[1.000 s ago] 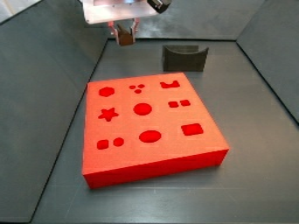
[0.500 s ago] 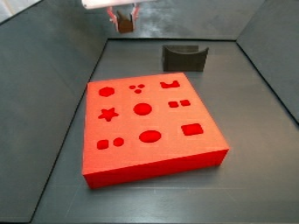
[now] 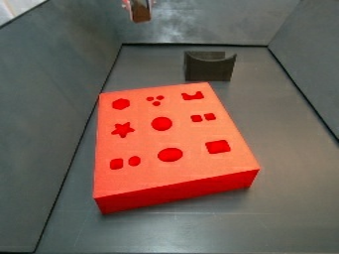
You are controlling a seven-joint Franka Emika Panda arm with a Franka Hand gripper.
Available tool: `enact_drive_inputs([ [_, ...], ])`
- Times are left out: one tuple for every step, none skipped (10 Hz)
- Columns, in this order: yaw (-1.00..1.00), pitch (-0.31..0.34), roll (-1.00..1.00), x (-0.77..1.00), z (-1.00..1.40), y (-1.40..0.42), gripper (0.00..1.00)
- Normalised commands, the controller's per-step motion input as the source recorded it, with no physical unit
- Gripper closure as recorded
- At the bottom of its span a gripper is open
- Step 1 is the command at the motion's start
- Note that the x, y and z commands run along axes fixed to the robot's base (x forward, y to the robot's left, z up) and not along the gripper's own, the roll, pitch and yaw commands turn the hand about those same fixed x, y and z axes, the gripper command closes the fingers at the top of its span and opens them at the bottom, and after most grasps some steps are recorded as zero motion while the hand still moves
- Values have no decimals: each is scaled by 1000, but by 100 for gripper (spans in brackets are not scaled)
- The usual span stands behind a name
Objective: Pick up the 3 prong object. Move up. Place the 3 prong object on the fixture. Regrasp the 3 prong object. Move to above the board. Insert the 3 prong object.
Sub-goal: Place the 3 prong object on the fixture.
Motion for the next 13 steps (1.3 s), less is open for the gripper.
enact_drive_inputs([
  [-27,20,-185,-13,569,-2,100],
  [-31,24,-189,-12,490,-2,100],
  [-41,27,-206,-6,299,2,100],
  [-45,30,-210,-6,183,5,100],
  [-1000,335,-211,1000,51,-391,100],
  [-1000,363,-208,1000,27,-380,100],
  [-1000,419,-237,1000,33,-335,100],
  [-709,344,-205,1000,30,-300,100],
  [-555,286,-179,1000,26,-287,100],
  [-323,195,-129,1000,25,-255,100],
  [-214,162,-99,1000,25,-237,100],
  [-120,138,-64,1000,23,-207,100],
  [-92,132,-51,1000,21,-194,100],
])
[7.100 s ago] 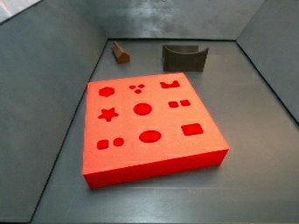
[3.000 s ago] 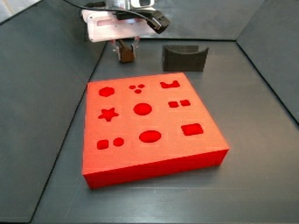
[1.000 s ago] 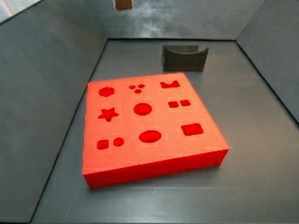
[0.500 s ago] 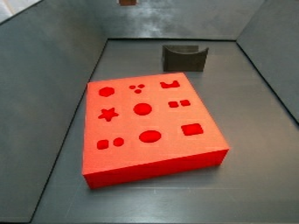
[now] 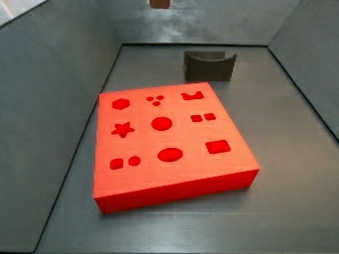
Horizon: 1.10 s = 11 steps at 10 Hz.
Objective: Pick up the 3 prong object. Move up. Place the 3 prong object on the fixture. Regrasp the 3 prong object. Move to above the board. Insert the 3 prong object.
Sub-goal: Place the 3 prong object on the fixture.
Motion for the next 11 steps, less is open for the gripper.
enact_drive_inputs([
  [-54,139,-23,1000,18,-170,100],
  [-23,153,1,1000,18,-147,100],
  [-10,163,17,1000,16,-130,100],
  [-3,169,27,1000,14,-119,100],
  [8,176,46,1000,12,-100,100],
  [14,176,59,1000,8,-88,100],
  [-13,-94,-1000,1000,-56,318,100],
  [-20,-90,-1000,1000,-59,336,100],
  [-30,-83,-1000,1000,-49,286,100],
  [-30,-66,-1000,1000,-31,224,100],
  [-30,-41,-1000,991,-15,192,100],
])
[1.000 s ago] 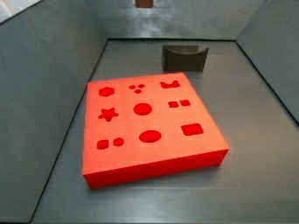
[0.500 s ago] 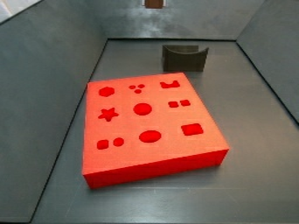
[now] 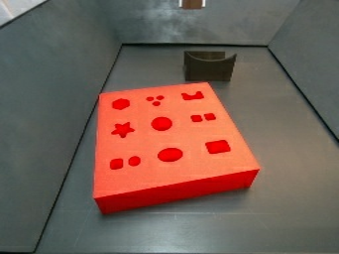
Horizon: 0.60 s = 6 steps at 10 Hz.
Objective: Pick up the 3 prong object. Move up. Place the 3 prong object on the fixture. Regrasp the 3 prong object. Move to above the board. Insert the 3 prong object.
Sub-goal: Place the 3 prong object on the fixture.
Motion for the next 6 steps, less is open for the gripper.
enact_drive_inputs([
  [-32,-10,-1000,818,-5,134,100],
  [-36,7,-1000,695,-10,95,100],
  [-45,29,-1000,533,-5,68,100],
  [-51,42,-948,452,-4,62,100],
  [-58,56,-722,293,-4,53,100],
  [-61,61,-606,216,-8,51,100],
])
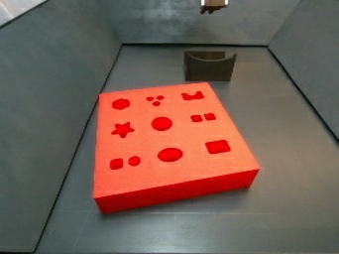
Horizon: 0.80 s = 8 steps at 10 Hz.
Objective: Pick up the 3 prong object. Move up. Place the 3 prong object on the fixture. Regrasp the 3 prong object. Move to above the board. Insert the 3 prong object.
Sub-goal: Place the 3 prong object on the fixture.
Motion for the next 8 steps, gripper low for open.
enact_drive_inputs([
  [-69,59,-378,73,-4,47,100],
  [-75,33,-236,20,8,31,100],
  [33,139,-1000,105,-1000,128,100],
  [33,132,-1000,107,-1000,130,100],
  [-37,172,-946,124,-1000,134,100],
  [-59,186,-842,132,-1000,133,100],
  [-106,173,-629,143,-1000,139,100],
  [-146,136,-406,152,-1000,146,100],
])
